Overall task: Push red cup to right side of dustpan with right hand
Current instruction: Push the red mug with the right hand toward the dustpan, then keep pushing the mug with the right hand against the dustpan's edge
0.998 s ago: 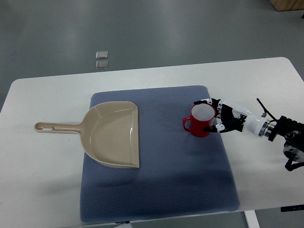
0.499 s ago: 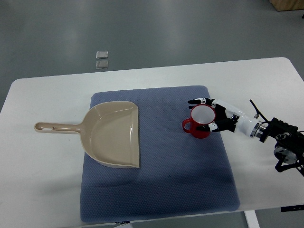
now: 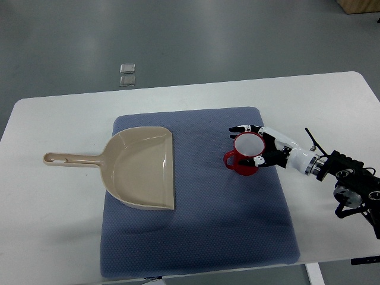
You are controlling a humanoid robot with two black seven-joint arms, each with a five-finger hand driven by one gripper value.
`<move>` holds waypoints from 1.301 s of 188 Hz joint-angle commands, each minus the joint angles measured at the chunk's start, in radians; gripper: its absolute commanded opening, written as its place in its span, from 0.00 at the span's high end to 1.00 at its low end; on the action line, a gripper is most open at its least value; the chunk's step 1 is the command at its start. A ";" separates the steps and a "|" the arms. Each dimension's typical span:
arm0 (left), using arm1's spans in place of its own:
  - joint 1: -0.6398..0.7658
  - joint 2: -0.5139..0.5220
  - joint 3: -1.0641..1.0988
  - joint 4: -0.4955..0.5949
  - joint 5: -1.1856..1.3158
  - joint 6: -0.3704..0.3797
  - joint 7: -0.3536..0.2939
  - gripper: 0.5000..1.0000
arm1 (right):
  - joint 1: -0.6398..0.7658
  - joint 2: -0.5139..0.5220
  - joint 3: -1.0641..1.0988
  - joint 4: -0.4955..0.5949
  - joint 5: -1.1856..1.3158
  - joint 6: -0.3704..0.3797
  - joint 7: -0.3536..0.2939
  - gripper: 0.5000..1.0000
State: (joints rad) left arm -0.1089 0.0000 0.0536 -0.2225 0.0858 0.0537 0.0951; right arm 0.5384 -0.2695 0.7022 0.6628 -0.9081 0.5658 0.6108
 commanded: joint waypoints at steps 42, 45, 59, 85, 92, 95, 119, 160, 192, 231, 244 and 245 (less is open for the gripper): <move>0.000 0.000 -0.001 0.000 0.000 0.000 0.000 0.00 | 0.000 0.010 -0.009 -0.020 0.000 -0.009 0.000 0.13; 0.000 0.000 -0.001 0.000 0.000 0.000 0.000 0.00 | 0.000 0.012 -0.009 -0.020 0.000 -0.009 0.000 0.13; 0.000 0.000 0.000 0.000 0.000 0.000 0.000 0.00 | -0.002 0.016 -0.009 -0.020 0.000 -0.017 0.000 0.13; 0.000 0.000 0.000 0.000 0.000 0.000 0.000 0.00 | -0.002 0.032 -0.010 -0.019 0.000 -0.052 0.000 0.14; 0.000 0.000 0.000 0.000 0.000 0.000 0.000 0.00 | -0.002 0.038 -0.010 -0.019 0.000 -0.053 0.000 0.13; 0.000 0.000 0.000 0.000 0.000 0.000 0.000 0.00 | -0.002 0.041 -0.010 -0.019 0.000 -0.053 0.000 0.14; 0.000 0.000 0.000 0.000 0.000 0.000 0.000 0.00 | -0.002 0.066 -0.010 -0.019 -0.002 -0.057 0.000 0.14; 0.000 0.000 -0.001 0.003 0.000 0.000 0.000 0.00 | -0.003 0.096 -0.012 -0.015 -0.002 -0.083 0.000 0.14; 0.000 0.000 -0.001 0.002 0.000 0.000 0.000 0.00 | -0.003 0.116 -0.012 -0.011 -0.002 -0.084 0.000 0.14; 0.000 0.000 -0.001 0.002 0.000 0.000 0.000 0.00 | -0.012 0.138 -0.010 -0.006 -0.002 -0.084 0.000 0.14; 0.000 0.000 -0.001 0.003 0.000 0.000 0.000 0.00 | -0.012 0.147 -0.010 -0.005 -0.002 -0.086 0.000 0.14; 0.000 0.000 -0.001 0.003 0.000 0.000 0.000 0.00 | -0.012 0.147 -0.010 -0.005 -0.002 -0.086 0.000 0.14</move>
State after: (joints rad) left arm -0.1089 0.0000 0.0521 -0.2207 0.0860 0.0540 0.0951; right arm 0.5277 -0.1372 0.6915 0.6561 -0.9098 0.4812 0.6108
